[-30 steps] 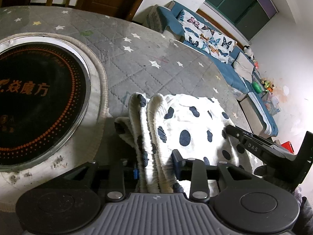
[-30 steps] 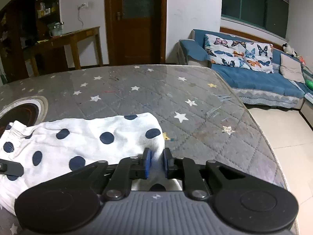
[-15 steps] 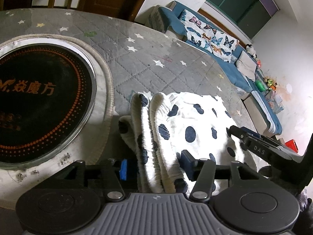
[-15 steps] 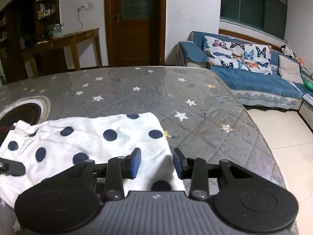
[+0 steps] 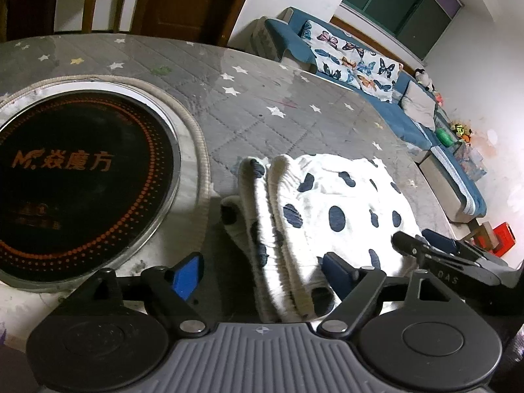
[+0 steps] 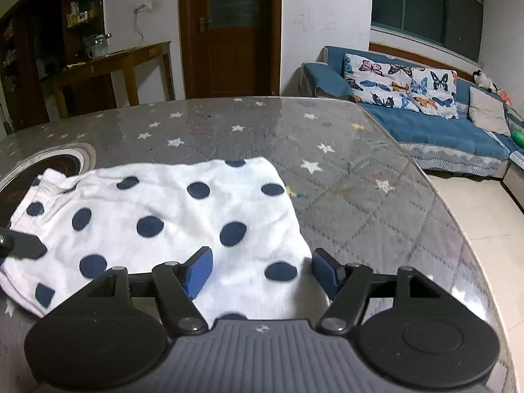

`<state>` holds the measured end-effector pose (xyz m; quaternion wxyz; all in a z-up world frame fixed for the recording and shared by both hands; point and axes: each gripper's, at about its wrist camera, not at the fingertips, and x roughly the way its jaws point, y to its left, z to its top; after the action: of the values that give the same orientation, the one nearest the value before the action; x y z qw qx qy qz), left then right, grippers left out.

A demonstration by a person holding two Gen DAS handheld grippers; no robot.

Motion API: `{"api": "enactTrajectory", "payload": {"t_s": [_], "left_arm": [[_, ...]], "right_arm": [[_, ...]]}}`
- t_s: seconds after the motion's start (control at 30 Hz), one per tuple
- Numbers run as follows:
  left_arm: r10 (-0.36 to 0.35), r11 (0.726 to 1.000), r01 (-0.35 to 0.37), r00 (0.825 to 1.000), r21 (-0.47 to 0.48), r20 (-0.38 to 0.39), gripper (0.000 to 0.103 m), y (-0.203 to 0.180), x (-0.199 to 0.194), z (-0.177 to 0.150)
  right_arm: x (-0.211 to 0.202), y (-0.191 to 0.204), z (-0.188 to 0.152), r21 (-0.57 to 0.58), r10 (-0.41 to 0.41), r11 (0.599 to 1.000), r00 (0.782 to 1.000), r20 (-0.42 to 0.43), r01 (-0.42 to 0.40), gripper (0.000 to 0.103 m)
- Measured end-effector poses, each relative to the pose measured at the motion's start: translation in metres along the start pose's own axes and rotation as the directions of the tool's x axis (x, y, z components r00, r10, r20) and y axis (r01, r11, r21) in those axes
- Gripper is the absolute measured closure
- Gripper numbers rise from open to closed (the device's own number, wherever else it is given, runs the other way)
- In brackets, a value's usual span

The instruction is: Fold clothes

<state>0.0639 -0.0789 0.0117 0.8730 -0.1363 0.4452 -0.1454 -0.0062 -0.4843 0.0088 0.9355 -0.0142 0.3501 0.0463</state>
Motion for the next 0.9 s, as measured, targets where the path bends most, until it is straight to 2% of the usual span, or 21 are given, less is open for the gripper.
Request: {"api": "enactTrajectory", "payload": {"t_s": [0.13,0.27,0.47,0.6,0.8,0.9], "left_arm": [[0.011,1.000,-0.011,1.000,0.014,0.008,0.016,0.002,-0.001,-0.001],[0.018,0.999,-0.018,1.000,0.034,0.022,0.011,0.003,-0.005,0.000],[0.036,0.998,-0.038,0.999,0.054,0.030,0.006,0.006,-0.004,-0.001],[0.042,0.998,-0.044,0.999,0.052,0.031,0.006,0.010,-0.004,0.000],[0.052,0.997,-0.054,0.998,0.054,0.036,0.006,0.014,-0.004,0.002],[0.054,0.997,-0.056,0.998,0.055,0.036,0.005,0.015,-0.003,0.002]], "right_arm": [[-0.005,-0.005,-0.008,0.027,0.004,1.000,1.000,0.005,-0.004,0.025],[-0.015,-0.007,-0.011,0.039,0.011,0.999,0.999,0.031,-0.013,0.023],[-0.032,-0.002,-0.022,0.044,0.069,0.996,0.996,0.059,-0.072,0.016],[-0.035,0.003,-0.032,0.031,0.073,0.997,0.996,0.060,-0.075,0.016],[-0.053,0.010,-0.032,0.009,0.074,0.997,0.989,0.125,-0.076,0.016],[-0.057,0.016,-0.033,-0.009,0.097,0.995,0.987,0.129,-0.097,0.016]]}}
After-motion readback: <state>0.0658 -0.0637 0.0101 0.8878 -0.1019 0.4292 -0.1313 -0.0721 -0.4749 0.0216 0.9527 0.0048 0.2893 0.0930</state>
